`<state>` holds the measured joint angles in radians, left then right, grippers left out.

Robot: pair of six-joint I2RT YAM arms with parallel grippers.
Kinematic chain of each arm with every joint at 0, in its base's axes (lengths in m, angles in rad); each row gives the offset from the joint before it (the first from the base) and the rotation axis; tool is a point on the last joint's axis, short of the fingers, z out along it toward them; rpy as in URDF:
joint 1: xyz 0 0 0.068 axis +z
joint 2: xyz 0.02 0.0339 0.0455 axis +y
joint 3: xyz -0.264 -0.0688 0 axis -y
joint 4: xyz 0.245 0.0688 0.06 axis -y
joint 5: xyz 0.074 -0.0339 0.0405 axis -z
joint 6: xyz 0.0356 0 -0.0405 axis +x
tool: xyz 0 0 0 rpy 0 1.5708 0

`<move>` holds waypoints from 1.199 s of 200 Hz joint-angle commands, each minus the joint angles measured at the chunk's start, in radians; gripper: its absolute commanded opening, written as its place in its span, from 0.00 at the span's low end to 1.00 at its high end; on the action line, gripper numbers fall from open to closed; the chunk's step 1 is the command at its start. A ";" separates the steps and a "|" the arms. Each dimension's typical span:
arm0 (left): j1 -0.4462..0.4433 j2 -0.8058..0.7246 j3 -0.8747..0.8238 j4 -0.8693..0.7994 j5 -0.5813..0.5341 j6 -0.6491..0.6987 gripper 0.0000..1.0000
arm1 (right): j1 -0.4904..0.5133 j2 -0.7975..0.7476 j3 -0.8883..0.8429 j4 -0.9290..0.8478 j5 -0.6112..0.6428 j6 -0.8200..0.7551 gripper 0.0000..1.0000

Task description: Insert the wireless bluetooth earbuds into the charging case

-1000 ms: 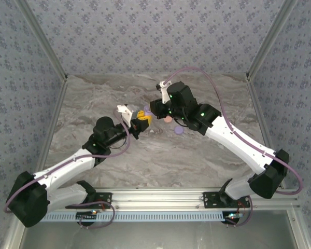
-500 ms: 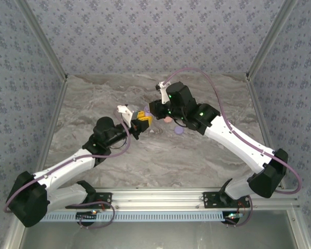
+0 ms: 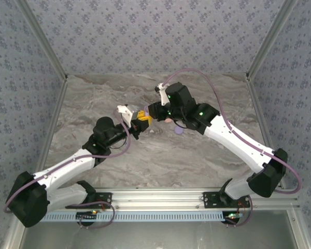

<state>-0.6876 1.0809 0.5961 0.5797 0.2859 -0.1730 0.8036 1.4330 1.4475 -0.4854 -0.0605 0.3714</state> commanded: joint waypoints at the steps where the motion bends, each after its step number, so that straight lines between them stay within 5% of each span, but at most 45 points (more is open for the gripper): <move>1: -0.003 -0.022 0.037 0.056 -0.002 0.015 0.00 | -0.005 0.012 0.043 -0.028 -0.027 0.016 0.27; 73: -0.003 -0.031 0.028 0.044 -0.030 0.019 0.00 | -0.084 -0.041 0.065 0.011 -0.119 -0.030 0.47; 133: -0.004 -0.196 -0.012 -0.129 -0.265 0.081 0.00 | -0.155 -0.068 -0.101 0.029 -0.114 -0.037 0.52; 182: -0.002 -0.388 -0.026 -0.267 -0.363 0.119 0.00 | -0.087 0.127 -0.153 0.047 -0.118 -0.001 0.48; 240: -0.002 -0.517 0.049 -0.404 -0.355 0.114 0.00 | 0.062 0.459 0.033 0.004 -0.087 -0.007 0.46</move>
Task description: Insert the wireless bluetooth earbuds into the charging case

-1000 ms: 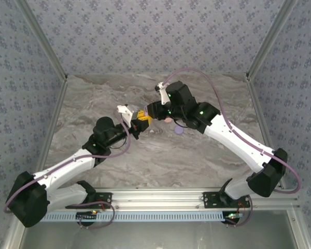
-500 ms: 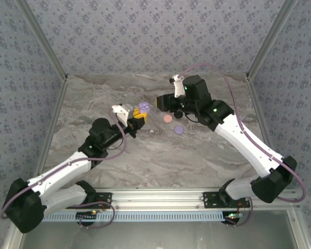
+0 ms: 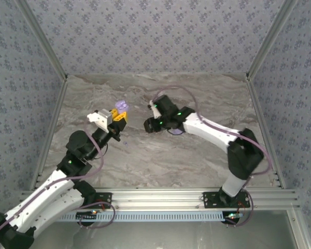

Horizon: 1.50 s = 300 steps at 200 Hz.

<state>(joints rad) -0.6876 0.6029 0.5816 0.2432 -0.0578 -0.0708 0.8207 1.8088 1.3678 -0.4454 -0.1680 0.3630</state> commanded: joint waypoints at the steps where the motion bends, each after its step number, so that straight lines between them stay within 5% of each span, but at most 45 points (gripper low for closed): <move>1: -0.002 -0.040 0.065 -0.069 -0.011 0.012 0.00 | 0.047 0.088 0.117 -0.039 0.022 0.000 0.46; 112: 0.000 -0.039 0.175 -0.212 -0.016 -0.004 0.00 | 0.199 0.522 0.622 -0.343 0.226 -0.114 0.46; 300: 0.000 -0.025 0.171 -0.213 -0.021 -0.004 0.00 | 0.236 0.697 0.826 -0.471 0.239 -0.164 0.32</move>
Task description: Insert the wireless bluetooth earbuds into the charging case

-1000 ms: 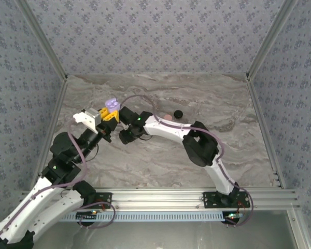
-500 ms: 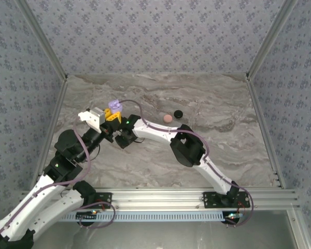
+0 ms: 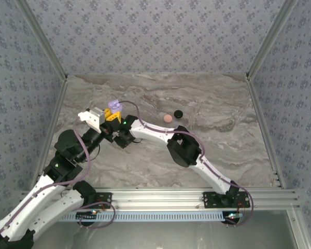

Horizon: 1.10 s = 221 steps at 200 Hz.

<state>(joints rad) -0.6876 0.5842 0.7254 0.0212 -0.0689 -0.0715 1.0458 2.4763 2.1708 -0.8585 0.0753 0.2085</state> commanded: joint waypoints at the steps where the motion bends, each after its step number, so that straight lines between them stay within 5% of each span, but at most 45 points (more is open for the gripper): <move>1: -0.001 -0.006 0.028 0.009 -0.009 -0.003 0.00 | 0.011 0.030 0.024 -0.058 -0.005 -0.009 0.32; 114: -0.002 -0.008 0.027 0.000 -0.011 -0.004 0.00 | -0.003 -0.025 -0.033 -0.038 -0.027 -0.012 0.24; 221: -0.001 0.046 -0.022 0.094 0.048 -0.054 0.00 | -0.159 -0.632 -0.589 0.251 -0.001 -0.097 0.20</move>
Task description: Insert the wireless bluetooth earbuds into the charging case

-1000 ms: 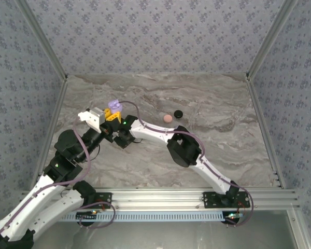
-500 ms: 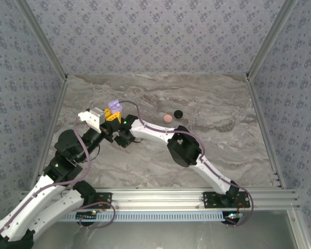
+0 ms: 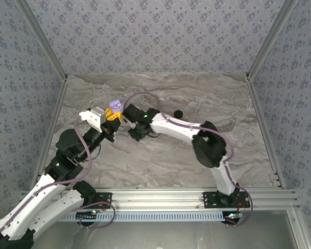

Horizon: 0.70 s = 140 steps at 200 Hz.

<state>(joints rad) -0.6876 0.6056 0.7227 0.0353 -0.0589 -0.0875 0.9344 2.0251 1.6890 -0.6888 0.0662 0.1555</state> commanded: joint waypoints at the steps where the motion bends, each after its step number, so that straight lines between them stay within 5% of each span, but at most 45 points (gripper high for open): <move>1: -0.001 0.028 -0.020 0.083 0.039 -0.040 0.00 | -0.051 -0.189 -0.114 0.082 0.006 -0.045 0.20; 74: -0.001 0.271 0.032 0.179 0.248 -0.077 0.00 | -0.205 -0.681 -0.368 0.178 -0.100 -0.230 0.20; 140: -0.003 0.429 0.077 0.241 0.517 -0.052 0.00 | -0.210 -0.865 -0.411 0.272 -0.192 -0.443 0.19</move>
<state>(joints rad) -0.6876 1.0065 0.7574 0.1955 0.3096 -0.1505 0.7158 1.1870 1.2949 -0.4725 -0.0650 -0.1749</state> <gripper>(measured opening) 0.190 0.198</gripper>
